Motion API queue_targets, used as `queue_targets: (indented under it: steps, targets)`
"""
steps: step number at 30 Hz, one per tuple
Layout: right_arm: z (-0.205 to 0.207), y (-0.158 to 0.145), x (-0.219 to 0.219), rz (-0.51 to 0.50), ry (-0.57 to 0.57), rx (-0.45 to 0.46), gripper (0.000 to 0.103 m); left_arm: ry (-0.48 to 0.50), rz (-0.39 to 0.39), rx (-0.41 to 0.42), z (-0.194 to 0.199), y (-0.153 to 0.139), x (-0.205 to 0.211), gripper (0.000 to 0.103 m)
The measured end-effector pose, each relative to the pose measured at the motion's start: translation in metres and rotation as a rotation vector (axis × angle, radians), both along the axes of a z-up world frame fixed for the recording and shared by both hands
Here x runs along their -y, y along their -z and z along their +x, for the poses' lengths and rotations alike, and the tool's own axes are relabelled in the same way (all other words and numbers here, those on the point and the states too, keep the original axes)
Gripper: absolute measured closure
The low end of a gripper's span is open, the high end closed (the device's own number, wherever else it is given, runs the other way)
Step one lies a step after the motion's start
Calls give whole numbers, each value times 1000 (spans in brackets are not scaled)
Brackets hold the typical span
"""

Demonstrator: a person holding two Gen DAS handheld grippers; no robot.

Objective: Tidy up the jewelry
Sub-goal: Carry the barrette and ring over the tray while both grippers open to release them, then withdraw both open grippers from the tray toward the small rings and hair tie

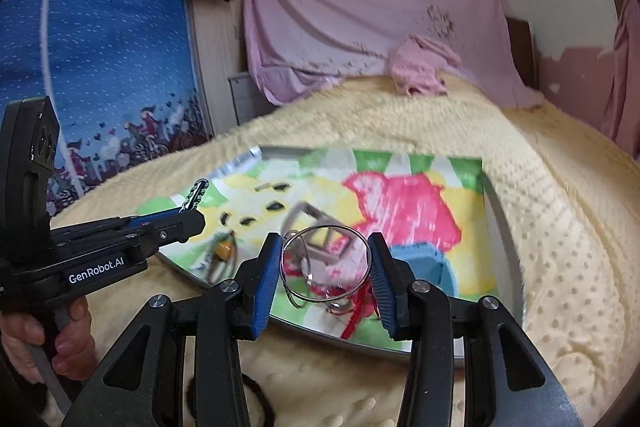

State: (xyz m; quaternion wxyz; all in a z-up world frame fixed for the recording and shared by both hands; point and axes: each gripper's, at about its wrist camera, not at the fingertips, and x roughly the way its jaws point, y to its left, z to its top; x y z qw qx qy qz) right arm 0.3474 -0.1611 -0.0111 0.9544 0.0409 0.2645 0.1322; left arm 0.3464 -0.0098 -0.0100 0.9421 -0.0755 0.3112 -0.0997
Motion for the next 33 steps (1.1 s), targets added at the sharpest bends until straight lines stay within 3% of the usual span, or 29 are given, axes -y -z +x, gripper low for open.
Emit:
queue_targets:
  steps: [7,13,18,21,23,26,28,33]
  targets:
    - [14,20,-8,-35,-7,-84,64,3,53,-64,5,14,7,88]
    - [19,26,-20,-108,-15,-108,63,4,23,-69,3,15,2,88]
    - [12,20,-12,-84,12,-83,63,-27,-35,-65,-1,12,-10,88]
    - [7,16,-6,-62,26,-63,49,-44,-36,-57,-2,9,-14,87]
    - [5,14,-3,-58,32,-54,49,-50,-19,-50,-3,7,-13,83]
    - [0,10,0,-50,46,-35,49,-60,-6,-33,-7,2,-11,63]
    - [-6,6,2,-47,59,-17,49,-71,-7,-3,-13,-3,-11,34]
    - [-27,-5,13,-7,102,52,44,-90,-21,66,-29,-18,-11,32]
